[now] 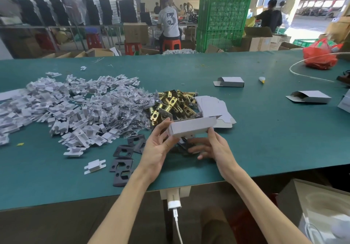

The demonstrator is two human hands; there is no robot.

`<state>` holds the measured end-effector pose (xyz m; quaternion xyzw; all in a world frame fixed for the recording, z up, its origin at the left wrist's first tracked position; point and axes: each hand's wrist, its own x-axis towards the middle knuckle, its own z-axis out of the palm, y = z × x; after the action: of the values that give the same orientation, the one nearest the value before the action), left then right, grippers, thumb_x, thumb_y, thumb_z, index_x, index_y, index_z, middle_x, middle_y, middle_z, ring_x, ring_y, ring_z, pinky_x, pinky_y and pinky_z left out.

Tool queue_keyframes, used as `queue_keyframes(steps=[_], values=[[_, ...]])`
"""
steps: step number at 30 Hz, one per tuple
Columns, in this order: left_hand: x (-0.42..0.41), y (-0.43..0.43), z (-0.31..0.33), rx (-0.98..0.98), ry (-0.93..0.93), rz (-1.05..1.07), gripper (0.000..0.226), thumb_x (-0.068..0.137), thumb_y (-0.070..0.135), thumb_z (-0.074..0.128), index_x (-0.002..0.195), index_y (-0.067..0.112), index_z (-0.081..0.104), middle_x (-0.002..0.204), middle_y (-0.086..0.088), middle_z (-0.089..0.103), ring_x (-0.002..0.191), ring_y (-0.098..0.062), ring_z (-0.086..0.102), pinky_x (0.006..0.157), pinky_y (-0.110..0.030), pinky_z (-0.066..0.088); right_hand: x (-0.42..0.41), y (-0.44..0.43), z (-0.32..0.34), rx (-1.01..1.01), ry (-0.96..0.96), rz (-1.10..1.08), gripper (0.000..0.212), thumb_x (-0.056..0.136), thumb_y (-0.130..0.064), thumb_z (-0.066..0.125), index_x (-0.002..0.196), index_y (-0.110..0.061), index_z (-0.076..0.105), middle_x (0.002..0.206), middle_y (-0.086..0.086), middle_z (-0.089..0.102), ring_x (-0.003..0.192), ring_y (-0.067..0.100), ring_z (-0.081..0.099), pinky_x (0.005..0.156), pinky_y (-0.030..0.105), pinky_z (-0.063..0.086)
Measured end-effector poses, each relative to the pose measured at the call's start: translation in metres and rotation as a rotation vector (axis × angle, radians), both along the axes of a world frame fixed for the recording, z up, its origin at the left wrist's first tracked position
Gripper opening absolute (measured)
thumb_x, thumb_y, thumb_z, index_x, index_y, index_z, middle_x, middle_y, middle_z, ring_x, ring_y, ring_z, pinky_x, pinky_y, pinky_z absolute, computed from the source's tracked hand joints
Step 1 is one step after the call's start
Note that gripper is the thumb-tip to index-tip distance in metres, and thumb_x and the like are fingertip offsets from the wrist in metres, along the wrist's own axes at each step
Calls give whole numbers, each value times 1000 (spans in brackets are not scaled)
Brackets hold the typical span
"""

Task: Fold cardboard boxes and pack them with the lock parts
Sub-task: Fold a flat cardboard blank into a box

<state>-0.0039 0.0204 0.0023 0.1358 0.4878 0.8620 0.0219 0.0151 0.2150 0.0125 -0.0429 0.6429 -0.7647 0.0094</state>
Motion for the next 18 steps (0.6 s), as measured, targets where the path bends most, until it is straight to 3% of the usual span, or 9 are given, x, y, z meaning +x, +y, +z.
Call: queue_keyframes(steps=[4,7,9,11,14,18], values=[[0,4,-9,-148,19,45,18,91,15,70,110,16,71,145,11,60,129,-16,64,95,-37,60,1,-1,0,-25,9,16,45,105,-44,42,143,-20,44,112,11,75,89,36,75,60,28,61],[-1,6,-12,-184,9,45,18,91,23,73,106,15,77,144,4,63,130,-16,63,96,-35,59,2,-7,-2,80,57,33,55,101,-42,51,149,-28,28,112,7,76,87,35,76,58,30,61],[-1,5,-10,-195,4,86,14,90,25,74,99,16,79,137,5,68,127,-16,65,91,-32,60,2,-7,-3,32,47,-30,63,98,-41,58,150,-32,23,109,6,76,84,36,76,57,32,61],[-1,3,-10,-265,29,148,12,89,26,75,98,20,80,134,5,70,125,-14,65,90,-30,59,2,-2,-3,-70,38,-122,61,96,-43,61,147,-30,31,111,5,75,82,39,75,59,32,62],[-1,2,-13,-330,57,176,21,93,18,74,113,22,77,128,2,72,114,-15,65,93,-31,57,2,3,-4,-146,19,-176,51,91,-49,65,133,-25,50,112,2,75,85,38,75,62,32,62],[-2,1,-12,-270,21,169,45,95,7,70,137,17,62,136,2,68,128,-14,61,102,-29,53,1,6,-5,-209,-32,-176,42,85,-34,74,118,-8,67,111,12,76,93,32,75,70,33,62]])
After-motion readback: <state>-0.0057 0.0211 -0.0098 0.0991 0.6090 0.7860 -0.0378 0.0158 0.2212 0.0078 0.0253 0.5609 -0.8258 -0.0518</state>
